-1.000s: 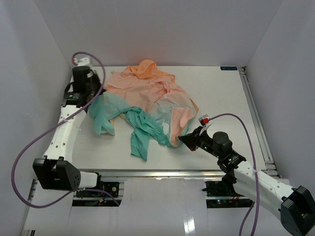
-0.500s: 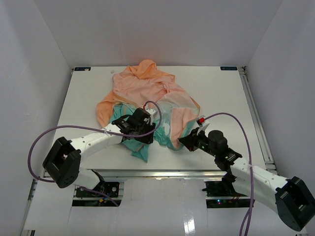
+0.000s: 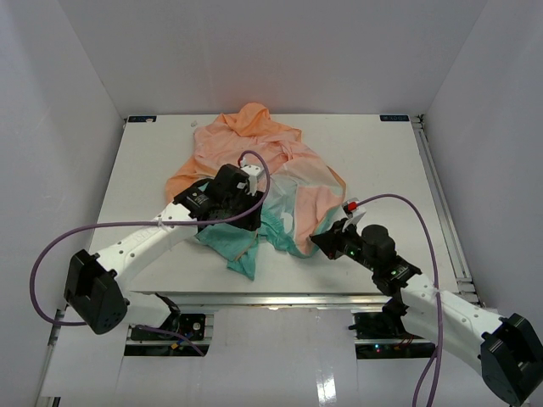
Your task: Zip up the jacket
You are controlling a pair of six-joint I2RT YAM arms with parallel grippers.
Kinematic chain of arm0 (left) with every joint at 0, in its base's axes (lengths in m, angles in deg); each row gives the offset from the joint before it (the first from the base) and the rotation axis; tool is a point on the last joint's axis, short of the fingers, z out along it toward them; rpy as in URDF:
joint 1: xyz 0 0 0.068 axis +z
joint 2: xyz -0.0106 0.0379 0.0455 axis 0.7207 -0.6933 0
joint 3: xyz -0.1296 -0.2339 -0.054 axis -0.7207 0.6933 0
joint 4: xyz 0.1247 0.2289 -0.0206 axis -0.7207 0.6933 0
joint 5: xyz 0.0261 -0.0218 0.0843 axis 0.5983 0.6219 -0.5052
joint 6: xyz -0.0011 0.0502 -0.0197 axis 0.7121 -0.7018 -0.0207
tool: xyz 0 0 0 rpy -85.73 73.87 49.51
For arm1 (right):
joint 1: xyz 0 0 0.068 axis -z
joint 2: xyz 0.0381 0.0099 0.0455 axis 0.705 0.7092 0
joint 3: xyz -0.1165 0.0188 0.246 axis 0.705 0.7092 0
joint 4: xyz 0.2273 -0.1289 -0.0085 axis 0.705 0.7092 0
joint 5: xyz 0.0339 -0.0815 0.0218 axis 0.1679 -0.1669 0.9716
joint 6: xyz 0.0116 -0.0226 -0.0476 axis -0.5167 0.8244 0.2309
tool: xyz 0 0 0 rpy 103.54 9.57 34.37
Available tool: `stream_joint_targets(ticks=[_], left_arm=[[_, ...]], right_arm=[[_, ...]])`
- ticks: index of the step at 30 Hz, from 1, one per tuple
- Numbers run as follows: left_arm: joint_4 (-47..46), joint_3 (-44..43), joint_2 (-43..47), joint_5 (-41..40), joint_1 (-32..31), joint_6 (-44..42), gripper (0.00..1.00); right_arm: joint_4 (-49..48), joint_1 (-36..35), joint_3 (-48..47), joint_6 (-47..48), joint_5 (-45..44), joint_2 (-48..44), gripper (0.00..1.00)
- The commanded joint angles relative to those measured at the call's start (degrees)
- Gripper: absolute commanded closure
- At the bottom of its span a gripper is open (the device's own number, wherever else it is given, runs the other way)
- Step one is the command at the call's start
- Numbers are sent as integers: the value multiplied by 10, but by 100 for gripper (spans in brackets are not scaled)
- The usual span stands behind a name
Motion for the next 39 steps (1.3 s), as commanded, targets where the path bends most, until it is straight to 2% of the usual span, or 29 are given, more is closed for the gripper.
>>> stream_joint_targets(ticks=[1,6,11,18,22,26,30,32,35,36,37,38,39], left_arm=[[74,47,-15,73,96,-78,39],[66,45,-67,116,104,-109,39],[69,38,-132,114,105,-113,39],[31,72,-165,136,114,-112,44],[28,79,-180,145,115,-111,50],[30,78,-176,168,115,-111,65],[29,84,-155,179,115,-106,93],[31,87,-145,175,115,-101,100],[33,83,-133,175,115,-88,100],[37,80,-129,162,115,-81,95],[42,77,-126,151,115,-73,86],[51,72,-125,143,115,-65,67],[55,71,-124,138,115,-63,62]], right_arm=[[-3,1,-30,2,13,-11,92],[-7,1,-31,3,24,-16,92],[0,0,-27,5,21,-39,92],[5,0,-21,6,17,-53,92],[2,0,-20,6,19,-48,92],[1,0,-18,6,16,-47,92],[0,0,-18,6,16,-49,92],[-1,0,-17,5,16,-46,92],[-3,0,-18,5,16,-43,92],[-3,-1,-17,5,16,-43,92],[-4,-1,-17,5,16,-42,92],[-4,0,-17,5,16,-42,92],[-4,0,-16,5,16,-43,92]])
